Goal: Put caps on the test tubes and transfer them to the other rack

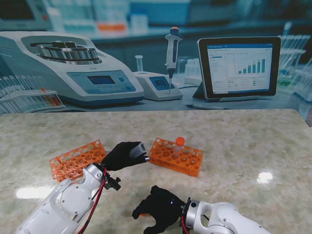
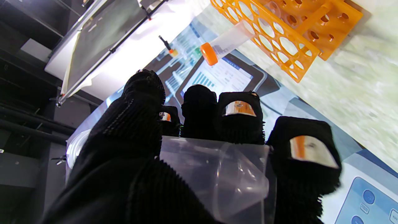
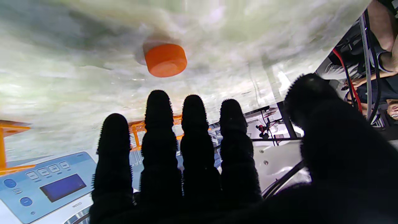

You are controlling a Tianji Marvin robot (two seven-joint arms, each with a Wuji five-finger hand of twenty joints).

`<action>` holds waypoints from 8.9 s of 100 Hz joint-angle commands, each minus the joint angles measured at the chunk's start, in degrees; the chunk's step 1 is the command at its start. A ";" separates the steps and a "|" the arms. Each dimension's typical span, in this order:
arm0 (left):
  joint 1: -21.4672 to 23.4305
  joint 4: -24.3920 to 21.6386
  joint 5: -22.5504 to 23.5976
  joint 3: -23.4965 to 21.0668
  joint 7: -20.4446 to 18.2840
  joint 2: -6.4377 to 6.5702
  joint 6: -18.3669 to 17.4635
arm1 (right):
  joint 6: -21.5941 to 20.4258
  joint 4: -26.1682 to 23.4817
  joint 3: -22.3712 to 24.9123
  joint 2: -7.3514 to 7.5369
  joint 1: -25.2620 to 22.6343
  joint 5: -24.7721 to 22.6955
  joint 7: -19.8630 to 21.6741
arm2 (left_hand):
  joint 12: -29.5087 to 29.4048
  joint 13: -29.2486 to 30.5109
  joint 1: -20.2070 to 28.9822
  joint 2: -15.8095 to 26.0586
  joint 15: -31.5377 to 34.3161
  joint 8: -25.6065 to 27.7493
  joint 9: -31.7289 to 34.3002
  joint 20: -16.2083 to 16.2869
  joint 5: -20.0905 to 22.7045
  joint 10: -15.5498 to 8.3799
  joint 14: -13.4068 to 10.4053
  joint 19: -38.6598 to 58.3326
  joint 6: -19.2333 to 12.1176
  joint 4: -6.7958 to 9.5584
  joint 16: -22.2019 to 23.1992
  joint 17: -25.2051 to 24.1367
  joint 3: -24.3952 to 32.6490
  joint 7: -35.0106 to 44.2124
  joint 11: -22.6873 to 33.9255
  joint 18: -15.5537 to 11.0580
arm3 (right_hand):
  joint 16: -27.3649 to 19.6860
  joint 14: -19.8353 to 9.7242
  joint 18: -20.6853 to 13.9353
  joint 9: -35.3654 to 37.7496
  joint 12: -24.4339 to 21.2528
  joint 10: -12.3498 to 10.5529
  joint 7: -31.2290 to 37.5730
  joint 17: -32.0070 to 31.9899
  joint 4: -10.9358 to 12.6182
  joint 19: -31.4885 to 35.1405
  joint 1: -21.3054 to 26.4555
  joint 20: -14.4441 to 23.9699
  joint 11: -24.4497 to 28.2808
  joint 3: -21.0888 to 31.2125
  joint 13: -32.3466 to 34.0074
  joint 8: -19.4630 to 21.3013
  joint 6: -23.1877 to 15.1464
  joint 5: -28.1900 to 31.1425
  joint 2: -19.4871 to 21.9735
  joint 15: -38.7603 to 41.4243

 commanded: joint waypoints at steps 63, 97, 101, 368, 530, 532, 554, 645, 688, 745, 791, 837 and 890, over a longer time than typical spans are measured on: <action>0.86 -0.65 1.32 -1.72 -0.28 0.36 -0.56 | 2.14 4.35 -9.84 0.25 8.21 -4.06 -2.88 | 0.99 1.39 0.38 1.71 2.03 3.42 0.04 -2.64 1.38 -2.60 -1.79 9.51 -3.06 -0.39 -0.28 3.15 -0.19 5.48 0.83 -3.99 | 3.55 -2.03 -1.83 -2.67 1.54 -0.48 -0.06 -0.78 -0.49 2.28 1.94 3.27 0.21 2.33 -1.12 0.80 -1.12 0.77 -2.38 4.58; 0.83 -0.50 1.52 -1.98 0.00 0.31 -0.52 | 3.10 6.97 -13.02 0.15 11.96 -3.52 -2.79 | 1.01 1.12 0.50 1.90 2.05 3.56 -0.12 -2.99 1.22 -2.71 -1.74 9.38 -3.17 -0.32 -0.40 3.10 -0.53 5.44 0.89 -3.80 | 4.56 -2.23 -2.12 -2.36 1.51 -0.95 0.53 -0.68 -0.41 2.73 3.84 3.89 0.09 2.73 -1.09 0.81 -2.09 1.41 -2.11 5.47; 0.80 -0.48 1.52 -1.94 -0.02 0.31 -0.48 | 3.24 7.32 -13.38 0.14 12.35 -3.56 -2.97 | 1.01 1.11 0.53 1.94 2.06 3.57 -0.17 -3.04 1.22 -2.75 -1.74 9.35 -3.17 -0.31 -0.42 3.09 -0.56 5.44 0.88 -3.76 | 4.74 -2.37 -2.15 -2.18 1.55 -1.03 0.64 -0.59 -0.41 2.87 4.02 4.00 0.18 2.83 -0.98 0.82 -2.24 1.57 -2.18 5.69; -0.30 0.22 1.83 -0.67 0.04 0.23 0.37 | 7.00 17.83 -19.41 -0.37 18.68 -5.41 -12.33 | 0.85 0.71 0.89 2.13 1.83 3.69 -0.46 -4.13 1.06 -3.03 -1.60 9.28 -3.28 -0.10 -0.89 3.03 -1.31 5.26 0.82 -3.27 | 20.68 -3.03 -8.11 16.60 17.08 -3.16 21.01 22.68 -6.06 11.71 23.23 2.44 9.59 21.54 16.78 -3.51 -9.97 12.72 -13.80 21.07; -0.18 0.30 2.08 -1.01 0.35 0.19 0.48 | 4.55 19.84 -17.98 -1.15 18.58 -5.02 -17.29 | 0.74 0.63 0.82 2.12 1.70 3.62 -0.55 -4.24 1.01 -3.08 -1.60 9.01 -3.36 -0.11 -0.97 2.91 -1.33 5.22 0.73 -3.16 | 17.45 -3.84 -5.24 20.65 15.92 -4.71 15.60 25.36 -7.71 16.90 28.13 -13.30 11.88 32.61 19.91 6.60 -11.08 19.85 -19.39 22.93; -0.17 0.30 2.08 -1.02 0.35 0.19 0.48 | 4.50 19.80 -17.85 -1.16 18.51 -5.03 -17.32 | 0.74 0.63 0.82 2.13 1.70 3.61 -0.56 -4.25 0.99 -3.08 -1.60 8.98 -3.37 -0.11 -0.97 2.89 -1.32 5.21 0.73 -3.16 | 17.45 -3.81 -5.23 20.60 15.90 -4.72 15.60 25.37 -7.72 16.93 28.14 -13.32 11.86 32.64 19.90 6.60 -11.10 19.82 -19.39 22.94; -0.23 0.34 2.07 -1.00 0.36 0.18 0.44 | 4.08 19.14 -16.56 -1.20 17.79 -5.24 -17.63 | 0.74 0.61 0.86 2.14 1.69 3.60 -0.59 -4.26 0.97 -3.13 -1.61 8.95 -3.46 -0.10 -0.98 2.88 -1.31 5.20 0.72 -3.15 | 17.41 -3.84 -4.85 20.71 15.92 -4.78 15.70 25.28 -8.09 17.41 28.44 -13.81 11.98 33.25 19.93 6.64 -11.16 19.96 -19.68 23.06; -0.03 0.32 2.09 -1.29 0.58 0.15 0.12 | 2.81 15.89 -12.73 -1.49 15.07 -5.76 -18.77 | 0.68 0.57 0.77 2.14 1.59 3.60 -0.59 -4.29 0.98 -3.18 -1.67 8.81 -3.41 -0.11 -1.02 2.83 -1.35 5.20 0.69 -3.13 | 17.39 -4.14 -4.24 21.33 15.88 -5.11 16.22 25.33 -9.06 18.92 29.33 -14.87 12.35 35.35 20.55 6.80 -11.70 20.61 -20.65 23.78; 0.03 0.28 2.16 -1.36 0.69 0.14 0.05 | 2.20 14.01 -9.92 -1.64 12.71 -6.07 -19.82 | 0.68 0.58 0.79 2.19 1.56 3.60 -0.65 -4.28 0.94 -3.24 -1.68 8.81 -3.46 -0.10 -1.04 2.83 -1.39 5.19 0.67 -3.13 | 17.27 -4.25 -3.97 21.79 15.85 -5.14 16.55 25.57 -9.43 19.52 29.54 -15.20 12.60 35.95 20.89 6.87 -12.00 21.04 -21.23 24.10; -0.05 0.39 2.14 -1.32 0.68 0.13 0.16 | 1.95 16.70 -12.22 -1.88 14.75 -4.02 -18.19 | 0.65 0.57 0.86 2.19 1.53 3.59 -0.61 -4.32 0.96 -3.23 -1.69 8.67 -3.46 -0.08 -1.05 2.78 -1.36 5.18 0.68 -3.13 | 17.51 -4.04 -4.16 21.31 16.05 -4.94 16.52 25.28 -9.25 19.47 29.31 -15.11 12.65 35.82 20.73 6.88 -11.88 20.75 -19.79 24.08; -0.06 0.39 2.28 -1.33 0.77 0.12 0.19 | 2.75 19.21 -15.51 -1.67 17.35 -3.34 -16.63 | 0.64 0.53 0.85 2.09 1.45 3.58 -0.71 -4.33 0.96 -3.19 -1.64 8.61 -3.41 -0.09 -1.08 2.75 -1.33 5.20 0.66 -3.10 | 18.17 -3.23 -4.39 17.05 14.05 -3.83 12.46 21.96 -7.89 17.21 28.25 -10.33 8.99 31.74 17.25 4.72 -10.57 15.94 -16.78 21.17; 0.04 0.31 2.49 -1.44 0.89 0.12 0.21 | 2.83 16.09 -14.54 -0.11 16.83 -6.15 -11.28 | 0.66 0.47 0.79 2.12 1.38 3.59 -0.73 -4.34 0.94 -3.22 -1.61 8.47 -3.48 -0.10 -1.10 2.64 -1.27 5.19 0.66 -3.03 | 19.27 -3.64 -4.74 9.59 9.98 -3.38 5.44 12.09 -6.67 12.95 18.11 7.25 1.19 18.49 10.77 -0.17 -9.07 6.05 -13.00 16.21; 0.06 0.32 2.57 -1.56 0.96 0.11 0.20 | 4.10 13.01 -12.25 0.74 15.21 -9.48 -9.20 | 0.66 0.41 0.76 2.15 1.31 3.61 -0.75 -4.32 0.91 -3.33 -1.55 8.31 -3.54 -0.12 -1.10 2.47 -1.20 5.18 0.63 -2.87 | 12.62 -3.67 -4.34 2.10 -0.39 -1.62 1.66 7.41 -0.49 10.99 6.86 9.59 -1.09 10.43 6.24 -4.62 -3.93 0.72 -8.03 15.63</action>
